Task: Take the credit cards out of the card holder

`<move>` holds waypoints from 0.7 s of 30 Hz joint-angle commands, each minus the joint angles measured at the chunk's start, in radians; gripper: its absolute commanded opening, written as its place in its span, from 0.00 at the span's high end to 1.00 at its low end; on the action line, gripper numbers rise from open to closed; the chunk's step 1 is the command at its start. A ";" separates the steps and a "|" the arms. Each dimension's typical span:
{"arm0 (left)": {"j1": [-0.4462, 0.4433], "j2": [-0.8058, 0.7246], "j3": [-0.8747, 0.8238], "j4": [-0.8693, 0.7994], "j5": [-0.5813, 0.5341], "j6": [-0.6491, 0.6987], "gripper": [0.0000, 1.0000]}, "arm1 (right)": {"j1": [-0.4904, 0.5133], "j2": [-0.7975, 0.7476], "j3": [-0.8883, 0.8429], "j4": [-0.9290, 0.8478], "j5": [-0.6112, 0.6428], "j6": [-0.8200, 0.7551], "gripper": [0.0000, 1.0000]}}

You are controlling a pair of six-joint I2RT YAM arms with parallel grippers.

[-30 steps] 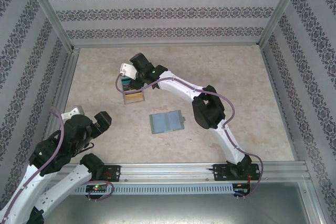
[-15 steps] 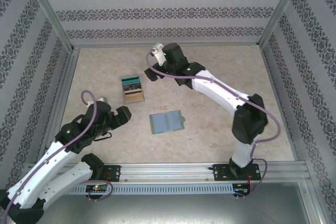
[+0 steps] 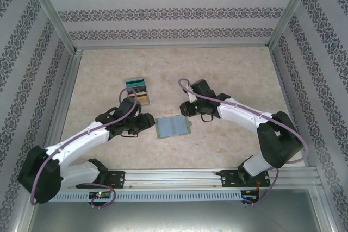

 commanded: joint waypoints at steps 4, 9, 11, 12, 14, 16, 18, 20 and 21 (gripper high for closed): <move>-0.036 0.156 0.042 0.148 0.081 0.009 0.59 | 0.054 -0.014 -0.111 0.037 -0.022 0.069 0.76; -0.052 0.262 0.083 0.161 0.092 0.029 0.66 | 0.091 0.047 -0.125 0.049 0.005 0.091 0.87; -0.054 0.294 0.090 0.159 0.089 0.034 0.66 | 0.096 0.059 -0.130 0.054 0.012 0.099 0.88; -0.054 0.309 0.091 0.166 0.095 0.036 0.67 | 0.098 0.063 -0.134 0.057 0.016 0.102 0.88; -0.058 0.342 0.098 0.182 0.111 0.039 0.67 | 0.103 0.065 -0.137 0.061 0.019 0.105 0.88; -0.062 0.370 0.107 0.186 0.117 0.043 0.67 | 0.109 0.074 -0.137 0.062 0.026 0.108 0.88; -0.065 0.395 0.113 0.199 0.124 0.044 0.67 | 0.109 0.086 -0.135 0.063 0.019 0.109 0.88; -0.069 0.419 0.122 0.211 0.135 0.047 0.67 | 0.112 0.095 -0.135 0.067 0.016 0.115 0.88; -0.071 0.430 0.130 0.214 0.141 0.048 0.67 | 0.114 0.101 -0.137 0.069 0.013 0.115 0.88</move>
